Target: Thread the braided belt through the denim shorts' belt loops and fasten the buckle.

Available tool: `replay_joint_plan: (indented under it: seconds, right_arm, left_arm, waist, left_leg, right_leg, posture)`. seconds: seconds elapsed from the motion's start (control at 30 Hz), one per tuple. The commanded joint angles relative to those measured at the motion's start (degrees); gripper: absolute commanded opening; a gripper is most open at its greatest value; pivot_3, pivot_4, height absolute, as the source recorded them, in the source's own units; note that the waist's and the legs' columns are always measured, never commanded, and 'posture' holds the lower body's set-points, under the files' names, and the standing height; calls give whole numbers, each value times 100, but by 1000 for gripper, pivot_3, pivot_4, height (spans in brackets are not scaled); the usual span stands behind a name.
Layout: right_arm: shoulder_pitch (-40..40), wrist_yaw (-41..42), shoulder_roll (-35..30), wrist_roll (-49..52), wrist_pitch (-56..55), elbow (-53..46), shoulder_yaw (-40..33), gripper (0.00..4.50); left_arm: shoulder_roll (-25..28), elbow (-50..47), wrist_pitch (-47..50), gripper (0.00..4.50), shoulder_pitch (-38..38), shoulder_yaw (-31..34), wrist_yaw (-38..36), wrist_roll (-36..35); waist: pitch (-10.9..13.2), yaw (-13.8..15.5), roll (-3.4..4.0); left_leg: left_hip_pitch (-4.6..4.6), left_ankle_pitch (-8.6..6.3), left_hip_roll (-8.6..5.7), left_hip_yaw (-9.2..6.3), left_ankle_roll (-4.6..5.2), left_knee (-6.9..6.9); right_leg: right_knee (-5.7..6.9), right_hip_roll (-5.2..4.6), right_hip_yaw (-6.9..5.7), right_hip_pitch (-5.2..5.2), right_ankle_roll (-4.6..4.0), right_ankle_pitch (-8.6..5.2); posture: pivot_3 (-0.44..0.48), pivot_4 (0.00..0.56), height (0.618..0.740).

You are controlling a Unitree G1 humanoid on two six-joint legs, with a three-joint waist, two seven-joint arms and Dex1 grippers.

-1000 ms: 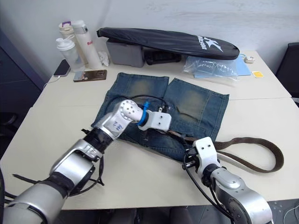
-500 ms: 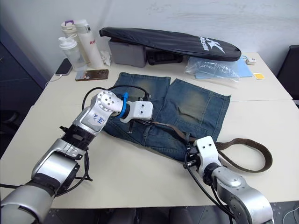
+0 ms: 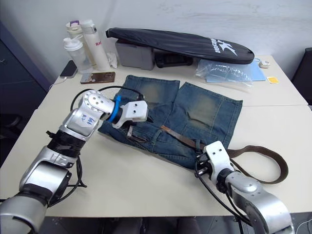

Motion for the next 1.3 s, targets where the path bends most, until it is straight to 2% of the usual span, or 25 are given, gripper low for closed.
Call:
replay_joint_plan:
  seconds: [0.03, 0.07, 0.1, 0.13, 0.23, 0.33, 0.47, 0.57, 0.6, 0.67, 0.7, 0.8, 0.93, 1.1, 1.3]
  right_arm:
    - [-115, 424, -342, 24, -301, -609, -199, 665]
    - [-244, 569, -525, 29, -334, -730, -164, 783]
    - [-345, 692, -681, 17, -347, -802, -103, 1467]
    - [-423, 800, -846, -41, -344, -842, 5, 1683]
    - [-626, 994, -1324, -476, -491, -748, 627, 2903]
    - [-817, 1105, -1354, -745, -619, -429, 1267, 2903]
    - [-856, 1117, -1146, -921, -628, 85, 1554, 2903]
    - [-910, 1109, -1110, -1048, -576, 415, 1478, 1551]
    - [-907, 1158, -1229, -1176, -672, 497, 1500, 1173]
    - [-830, 1305, -1485, -1363, -897, 611, 1467, 142]
    - [-733, 1441, -1727, -1522, -1160, 654, 1456, 18]
    - [-372, 1830, -2329, -1865, -1967, 801, 1293, 18]
    - [349, 2284, -2871, -2104, -3075, 1326, 539, 18]
    - [931, 2812, -3113, -2346, -4386, 2315, -173, 18]
    - [1156, 3209, -3097, -2513, -5459, 3147, -713, 18]
  left_arm:
    - [14, -31, 314, 4500, -111, 320, -97, -407]
    - [18, -49, 439, 4500, -65, 385, -134, -517]
    - [35, -78, 533, 4500, -21, 415, -181, -595]
    - [53, -111, 638, 4500, 24, 439, -203, -676]
    - [107, -177, 838, 4500, 154, 522, -198, -872]
    - [245, -233, 790, 4500, 285, 549, -183, -904]
    - [401, -354, 749, 4500, 410, 560, -86, -908]
    - [467, -442, 750, 4500, 475, 550, -51, -940]
    - [472, -481, 790, 4500, 491, 559, -36, -972]
    - [487, -568, 840, 4500, 532, 571, -15, -1016]
    - [493, -610, 864, 4500, 554, 575, -8, -1048]
    - [513, -710, 925, 4500, 604, 564, -20, -1134]
    - [497, -823, 971, 4500, 675, 538, -3, -1217]
    - [392, -962, 1049, 4500, 752, 470, 84, -1303]
    - [272, -1144, 1171, 4500, 820, 384, 114, -1407]
  waist:
    - [0, -9, 0]
    - [3, -13, 0]
    - [4, -31, 0]
    - [15, -57, 6]
    - [15, -75, 6]
    - [17, -97, 2]
    - [18, -113, 2]
    - [17, -114, 3]
    - [16, -110, 3]
    - [15, -99, 6]
    - [14, -93, 7]
    - [15, -27, 7]
    - [16, 59, 8]
    - [23, 104, -3]
    - [35, 133, -10]
  left_leg:
    - [0, 0, 1, -1, 0, -2]
    - [1, 0, 2, -1, 0, -2]
    - [2, 0, 4, -2, 0, -3]
    - [5, 0, 11, -2, 1, -3]
    - [8, 3, 12, -2, 2, -5]
    - [7, 3, 16, -7, 3, -6]
    - [4, 5, 18, -11, 0, -4]
    - [4, 6, 14, -11, -2, 0]
    - [5, 6, 14, -11, -2, 2]
    - [6, 6, 13, -16, -2, 3]
    - [6, 6, 11, -16, -2, 3]
    - [6, 5, 6, -17, -1, 3]
    - [3, 3, -4, -23, 3, 11]
    - [2, -3, -8, -20, 12, 28]
    - [2, -6, -8, -18, 17, 40]
  right_leg:
    - [-1, 3, 0, 0, 0, 0]
    - [-1, 4, -1, 0, 0, 0]
    - [0, 8, -1, 0, 0, 0]
    - [1, 11, 0, 0, 0, 0]
    - [3, 13, -1, -1, 0, 0]
    - [2, 7, -1, -2, -2, -1]
    - [3, -6, -2, -3, -3, -1]
    - [4, -13, -3, -1, -3, -1]
    - [5, -14, -3, 1, -3, -1]
    - [3, -15, -6, 6, -3, -1]
    - [3, -15, -6, 6, -3, -1]
    - [-4, -13, -9, 10, -3, -1]
    - [-11, -6, -16, 15, -2, -1]
    - [-15, -3, -14, 28, -1, -1]
    - [-9, 2, -13, 30, -1, -1]
  posture:
    - [0, 150, 740]
    - [0, 150, 740]
    - [0, 150, 740]
    - [0, 150, 740]
    - [0, 150, 740]
    - [0, 150, 740]
    - [0, 150, 740]
    - [0, 150, 740]
    - [0, 150, 740]
    - [0, 150, 740]
    - [0, 150, 740]
    - [0, 150, 740]
    - [0, 150, 740]
    - [0, 150, 740]
    - [0, 150, 740]
